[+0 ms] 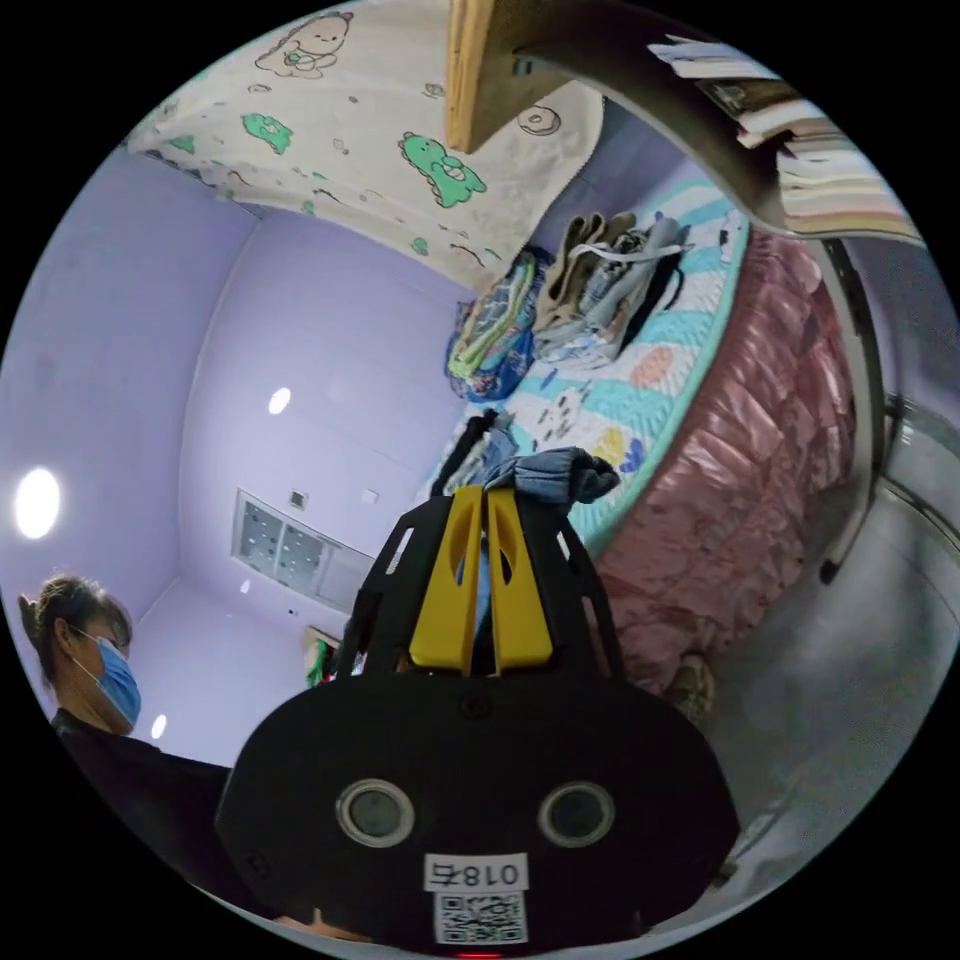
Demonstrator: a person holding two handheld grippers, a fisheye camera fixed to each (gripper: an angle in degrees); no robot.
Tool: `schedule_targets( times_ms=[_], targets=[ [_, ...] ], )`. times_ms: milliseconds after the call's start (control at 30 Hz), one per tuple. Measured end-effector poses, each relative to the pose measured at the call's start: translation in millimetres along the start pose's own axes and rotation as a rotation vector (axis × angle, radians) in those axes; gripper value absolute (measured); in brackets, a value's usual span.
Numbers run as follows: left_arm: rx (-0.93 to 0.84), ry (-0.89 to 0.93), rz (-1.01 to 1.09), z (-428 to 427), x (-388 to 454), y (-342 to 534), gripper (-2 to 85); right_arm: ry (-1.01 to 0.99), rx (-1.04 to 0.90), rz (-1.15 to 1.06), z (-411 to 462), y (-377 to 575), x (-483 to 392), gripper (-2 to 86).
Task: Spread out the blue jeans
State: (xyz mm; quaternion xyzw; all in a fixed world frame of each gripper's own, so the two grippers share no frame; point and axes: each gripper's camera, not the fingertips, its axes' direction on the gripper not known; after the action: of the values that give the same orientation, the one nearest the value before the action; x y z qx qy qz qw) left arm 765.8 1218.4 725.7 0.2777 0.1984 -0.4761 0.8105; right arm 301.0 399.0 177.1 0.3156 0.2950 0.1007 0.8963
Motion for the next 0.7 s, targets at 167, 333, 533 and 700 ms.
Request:
schedule_targets(
  times_ms=[167,333,533,700],
  targets=[
    [0.286,-0.183,0.070,-88.1,43.8,-12.7,9.9,0.199,-0.123,0.081,7.2,5.4,6.4,0.3],
    [0.123,-0.237,0.358,-8.0,153.5,-127.7,11.2,0.372,-0.294,0.295,18.5,16.5,32.0,3.4],
    [-0.141,-0.401,0.610,161.3,254.7,-233.1,13.0,0.746,-0.385,0.296,28.1,20.4,1.9,9.1],
    [-0.285,-0.677,0.756,262.0,306.1,-268.6,13.6,0.756,-0.284,0.002,76.5,-21.1,-72.0,8.9]
  ],
)
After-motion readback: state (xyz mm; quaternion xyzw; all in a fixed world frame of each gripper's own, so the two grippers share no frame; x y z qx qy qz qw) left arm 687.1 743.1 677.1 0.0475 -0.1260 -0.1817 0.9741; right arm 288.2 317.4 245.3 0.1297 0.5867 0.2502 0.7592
